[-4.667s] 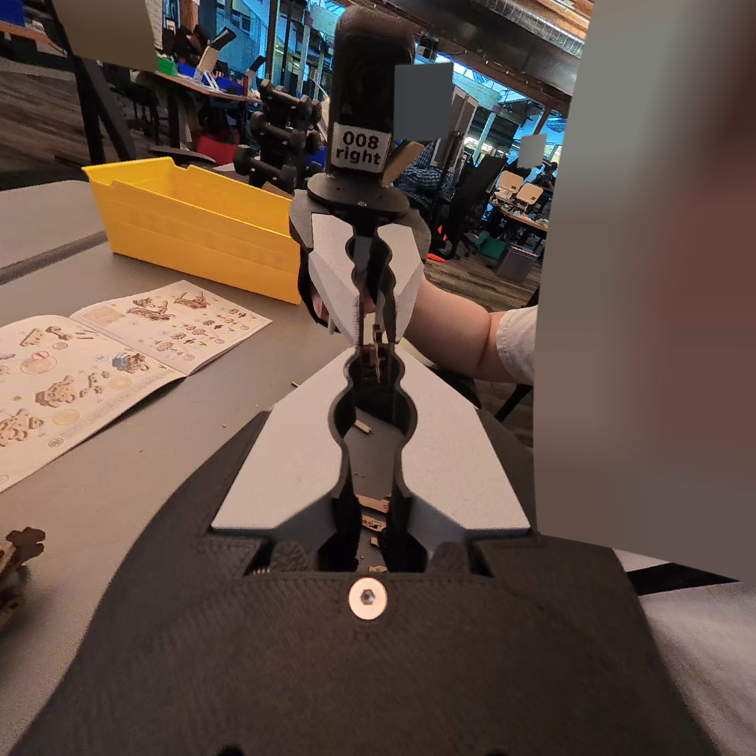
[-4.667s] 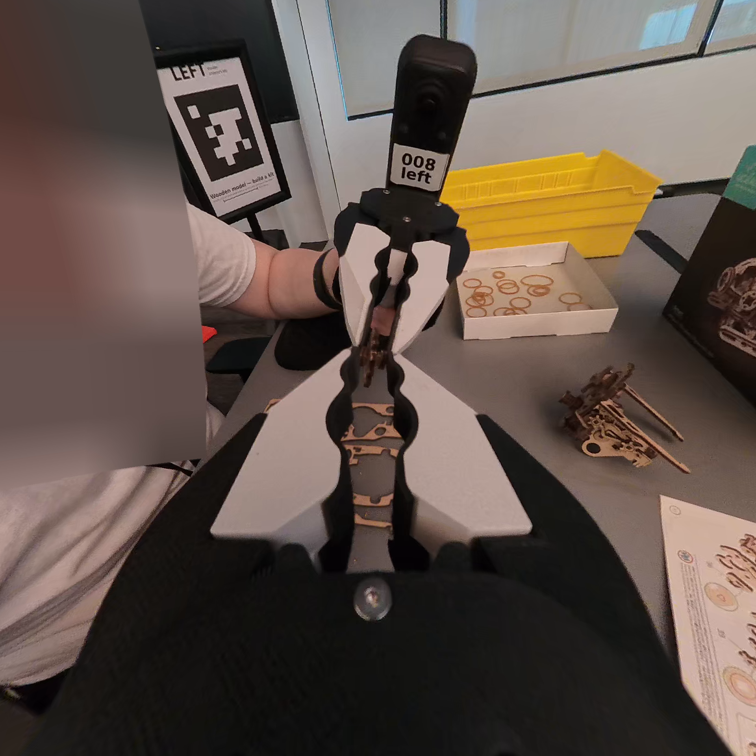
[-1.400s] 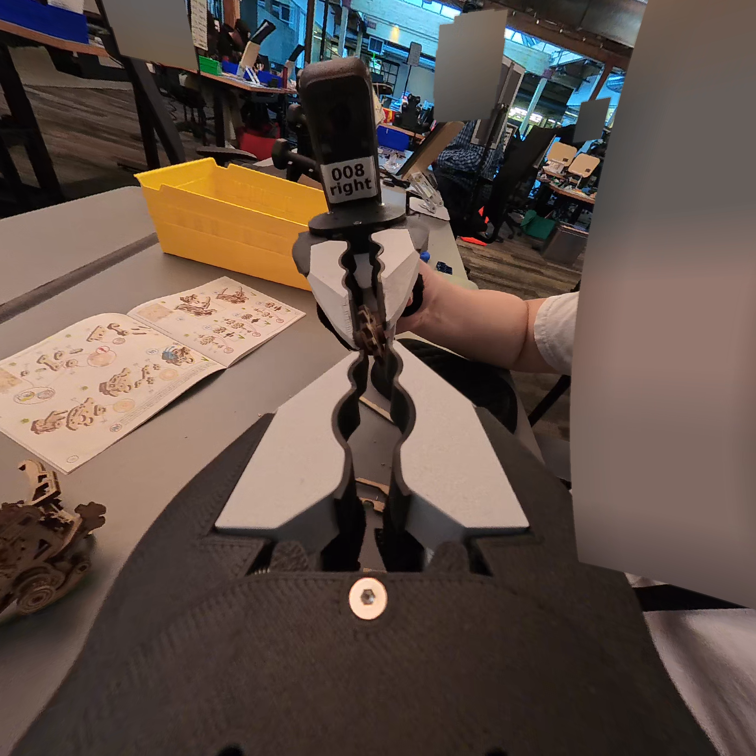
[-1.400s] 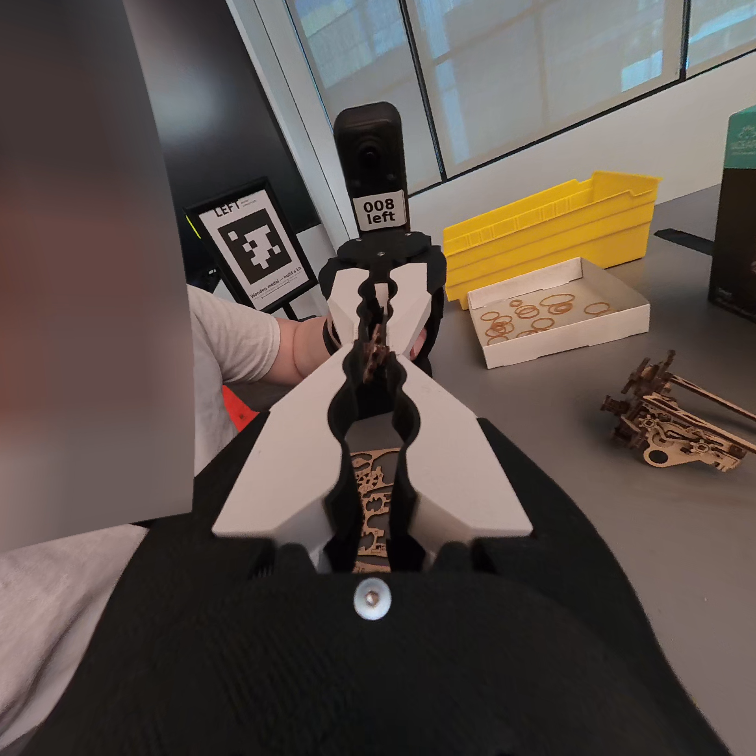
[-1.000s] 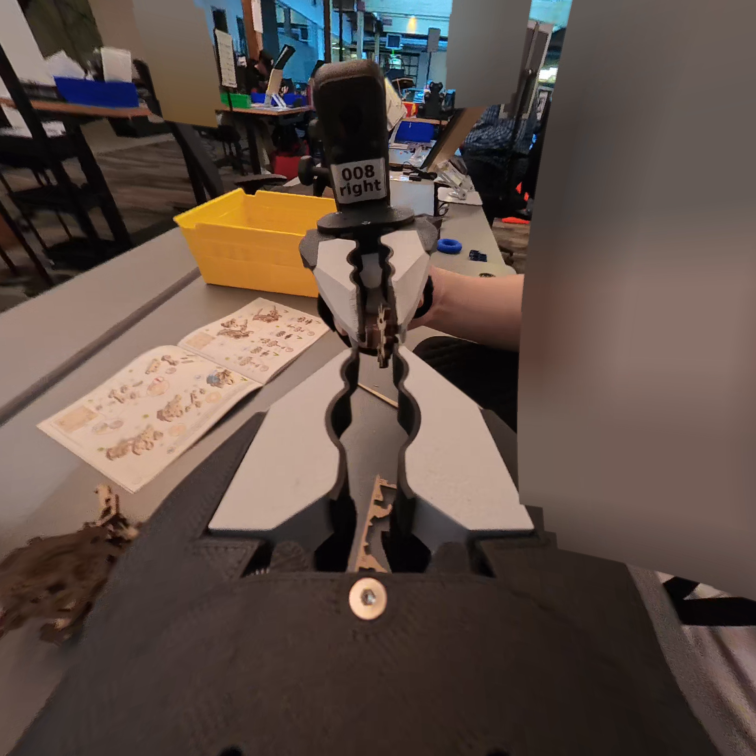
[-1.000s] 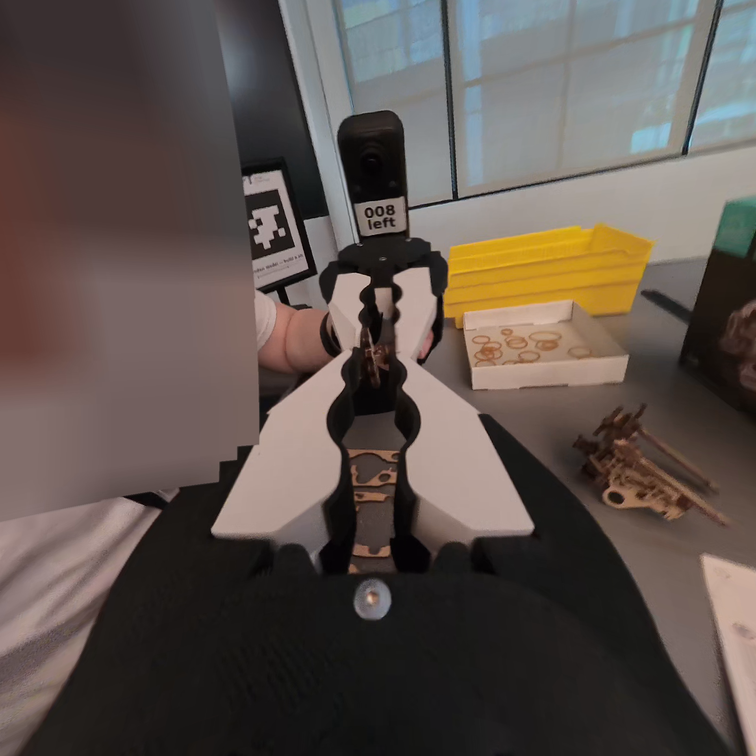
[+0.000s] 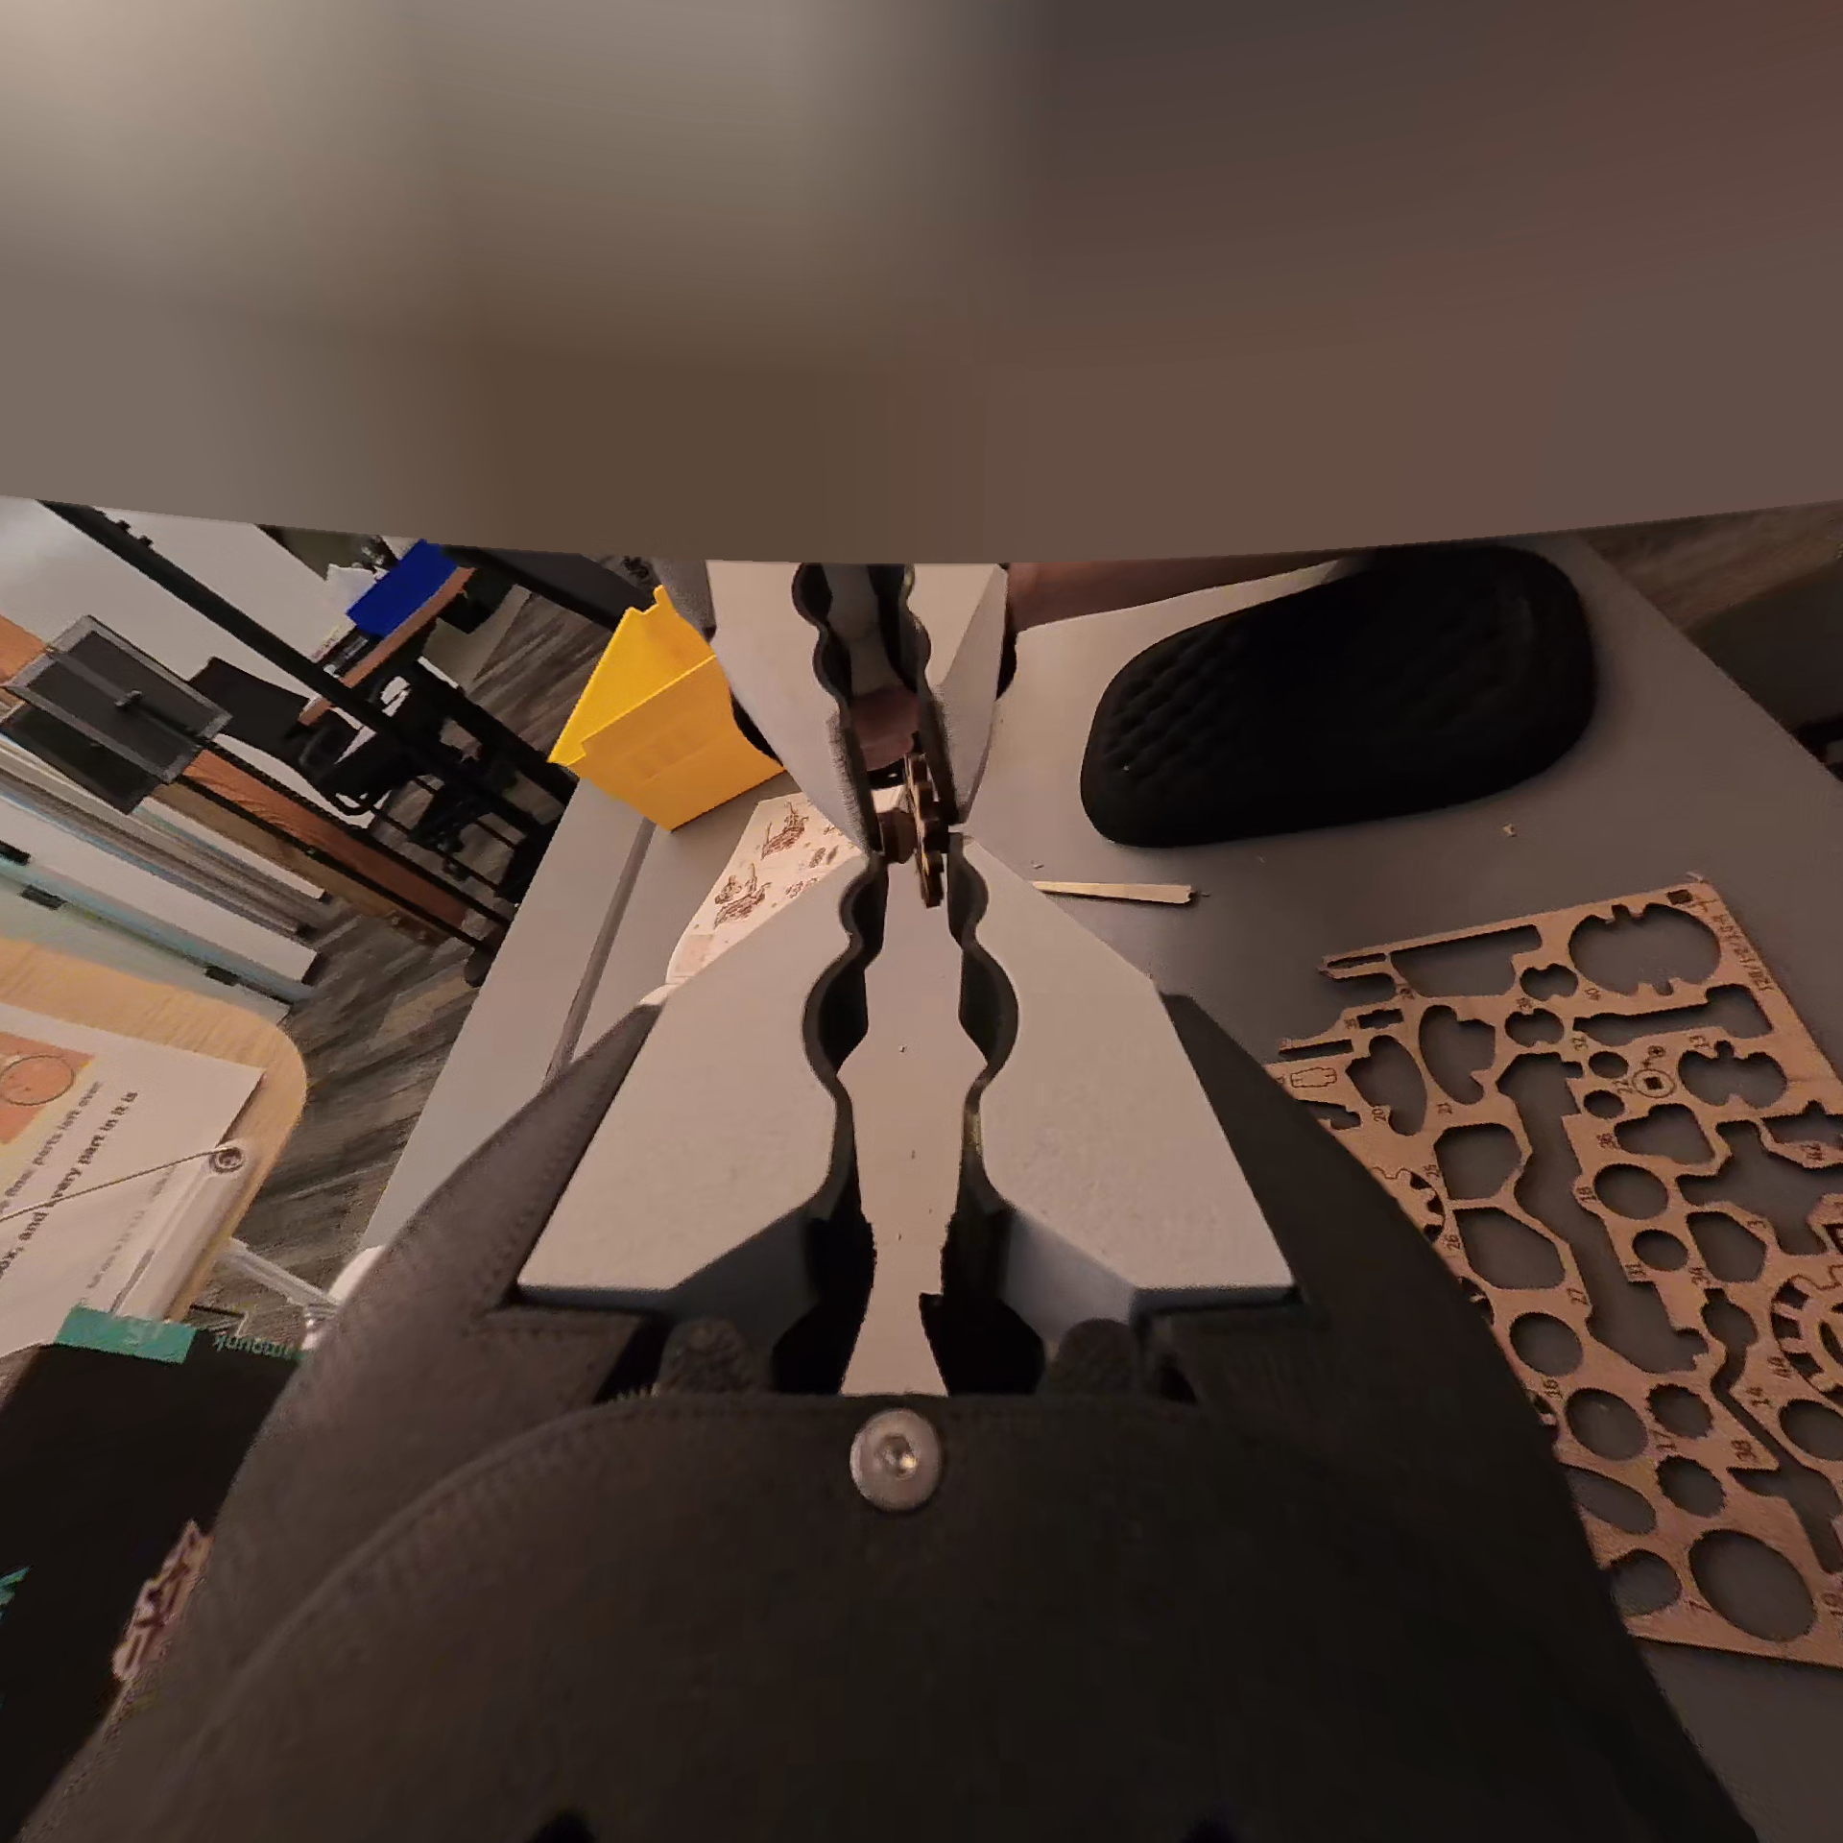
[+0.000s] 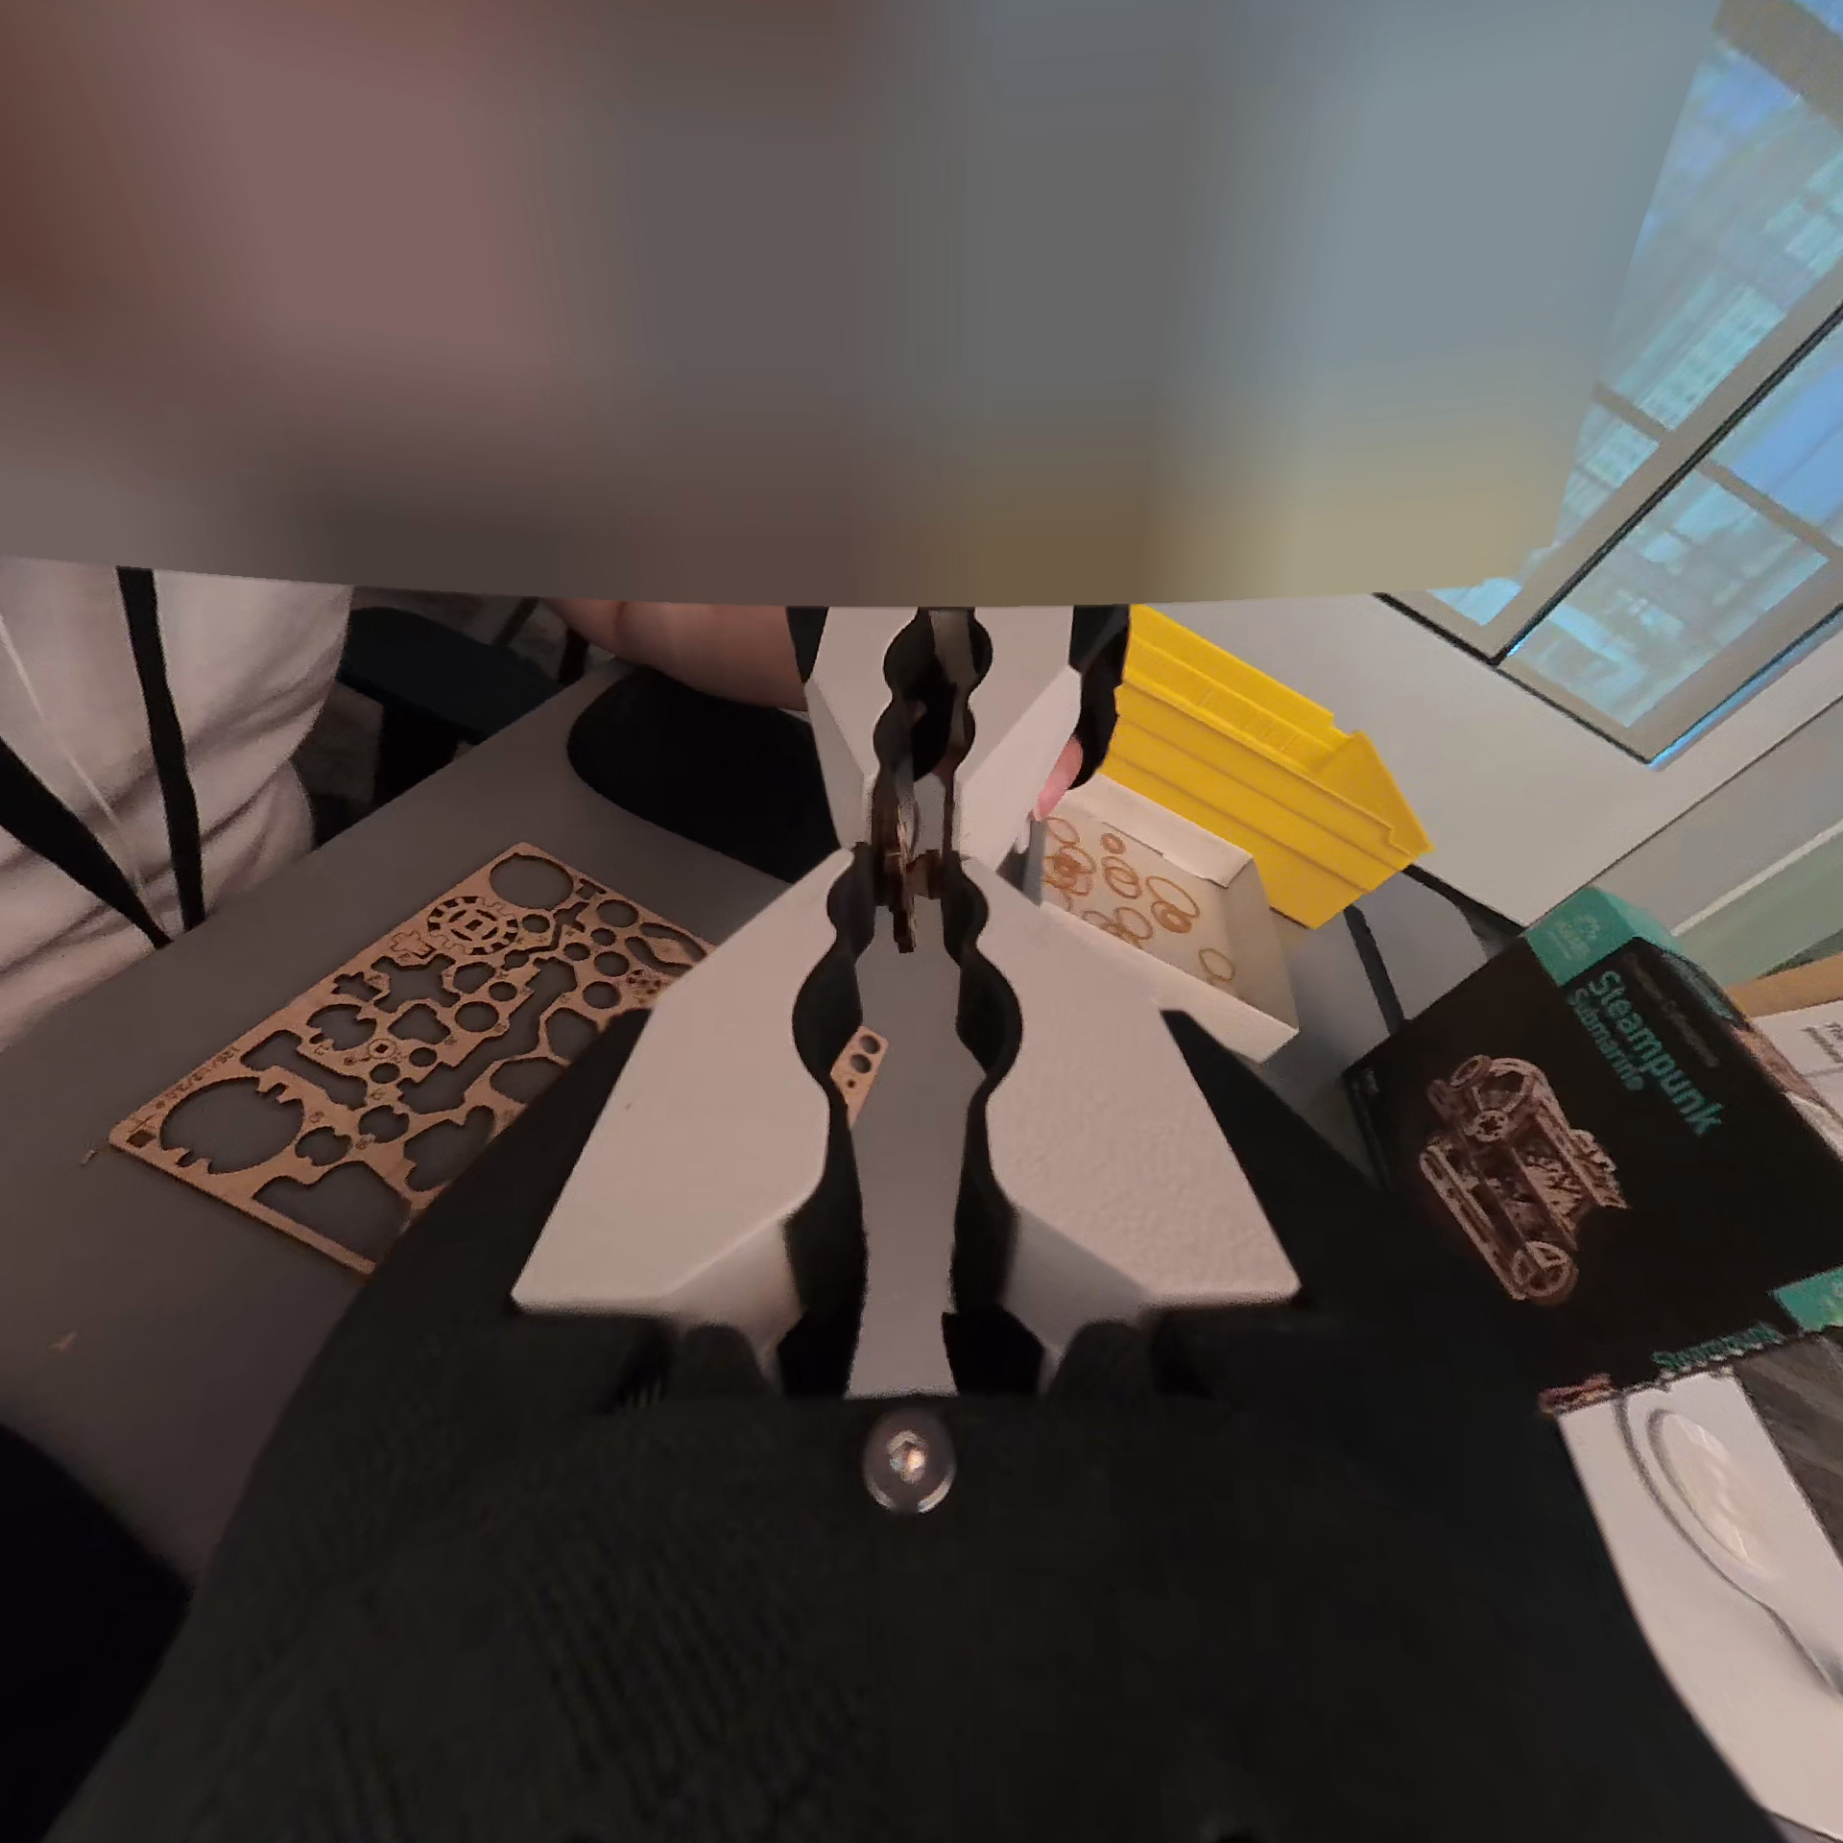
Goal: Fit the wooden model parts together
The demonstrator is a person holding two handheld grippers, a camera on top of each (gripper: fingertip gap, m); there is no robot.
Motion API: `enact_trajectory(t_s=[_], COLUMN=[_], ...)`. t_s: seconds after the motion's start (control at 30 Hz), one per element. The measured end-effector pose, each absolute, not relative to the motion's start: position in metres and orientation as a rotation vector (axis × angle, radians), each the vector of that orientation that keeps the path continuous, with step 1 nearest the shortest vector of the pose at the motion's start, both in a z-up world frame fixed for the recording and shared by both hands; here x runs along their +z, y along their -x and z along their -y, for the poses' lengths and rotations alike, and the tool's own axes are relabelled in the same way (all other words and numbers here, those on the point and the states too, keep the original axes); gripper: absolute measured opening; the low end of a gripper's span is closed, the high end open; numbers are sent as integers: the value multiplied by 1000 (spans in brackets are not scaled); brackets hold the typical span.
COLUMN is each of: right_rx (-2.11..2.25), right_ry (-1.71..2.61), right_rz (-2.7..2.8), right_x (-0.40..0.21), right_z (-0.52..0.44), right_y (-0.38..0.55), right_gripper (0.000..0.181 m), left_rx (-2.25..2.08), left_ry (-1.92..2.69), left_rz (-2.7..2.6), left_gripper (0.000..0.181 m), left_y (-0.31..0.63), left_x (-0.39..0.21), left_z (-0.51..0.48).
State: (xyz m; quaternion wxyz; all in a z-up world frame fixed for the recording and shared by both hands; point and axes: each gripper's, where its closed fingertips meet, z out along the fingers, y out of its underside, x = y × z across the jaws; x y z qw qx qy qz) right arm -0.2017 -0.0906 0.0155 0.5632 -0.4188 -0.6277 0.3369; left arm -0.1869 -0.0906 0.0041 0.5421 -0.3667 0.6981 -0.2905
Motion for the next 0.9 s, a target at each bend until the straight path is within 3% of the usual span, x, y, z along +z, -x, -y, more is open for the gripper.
enact_trajectory(t_s=[0.4, 0.9], right_rx=[921, 733], right_ry=[981, 940], right_rz=[1504, 1513], right_x=[9, 12], right_z=[100, 91], right_y=[199, 196], right_gripper=[11, 14], left_rx=[-703, -563], left_ry=[874, 772], left_rz=[-1736, -1645], left_gripper=[8, 9], left_y=[185, 184], left_x=[-4, 2], left_z=[100, 89])
